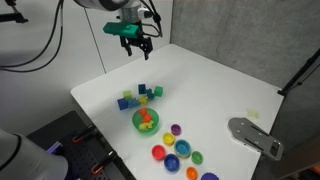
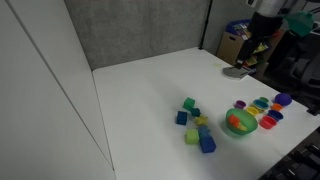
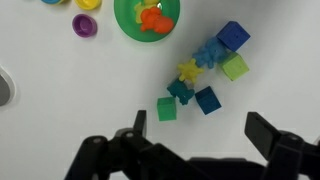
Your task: Place the green toy animal in the bowl
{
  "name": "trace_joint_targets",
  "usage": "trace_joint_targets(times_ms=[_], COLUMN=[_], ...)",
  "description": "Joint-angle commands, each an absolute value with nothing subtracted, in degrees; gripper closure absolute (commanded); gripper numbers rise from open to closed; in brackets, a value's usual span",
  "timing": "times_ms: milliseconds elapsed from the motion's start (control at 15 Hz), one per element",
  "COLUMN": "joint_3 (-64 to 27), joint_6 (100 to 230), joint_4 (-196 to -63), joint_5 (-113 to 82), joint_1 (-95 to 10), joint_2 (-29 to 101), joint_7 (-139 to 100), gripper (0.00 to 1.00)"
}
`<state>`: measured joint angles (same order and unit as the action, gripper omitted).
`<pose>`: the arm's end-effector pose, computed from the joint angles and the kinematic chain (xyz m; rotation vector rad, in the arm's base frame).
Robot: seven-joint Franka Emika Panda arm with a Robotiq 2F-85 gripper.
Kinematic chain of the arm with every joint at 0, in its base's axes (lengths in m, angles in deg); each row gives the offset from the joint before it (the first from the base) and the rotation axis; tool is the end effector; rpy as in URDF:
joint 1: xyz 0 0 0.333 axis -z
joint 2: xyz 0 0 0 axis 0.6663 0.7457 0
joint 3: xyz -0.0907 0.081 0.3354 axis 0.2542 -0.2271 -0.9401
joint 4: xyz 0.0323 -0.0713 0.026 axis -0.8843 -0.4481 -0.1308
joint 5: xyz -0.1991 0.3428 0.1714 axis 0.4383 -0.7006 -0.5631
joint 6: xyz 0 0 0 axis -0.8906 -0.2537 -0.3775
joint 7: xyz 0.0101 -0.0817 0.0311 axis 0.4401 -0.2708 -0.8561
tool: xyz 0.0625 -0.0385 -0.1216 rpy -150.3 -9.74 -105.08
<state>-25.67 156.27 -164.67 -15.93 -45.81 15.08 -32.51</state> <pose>0.5445 0.0659 0.3973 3.0707 0.4562 0.0852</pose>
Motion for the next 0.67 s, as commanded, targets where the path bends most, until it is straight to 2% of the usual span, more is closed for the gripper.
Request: trace_joint_targets(times_ms=[0,600], joint_3=[-25.4,-27.0], joint_6=[158.2,170.0], joint_4=[-163.2,-156.0], joint_5=[-19.8,-27.4], joint_1=[-45.8,-45.3], joint_2=[18.3,34.5], joint_7=[-34.3,-35.3], gripper=[0.00,0.00])
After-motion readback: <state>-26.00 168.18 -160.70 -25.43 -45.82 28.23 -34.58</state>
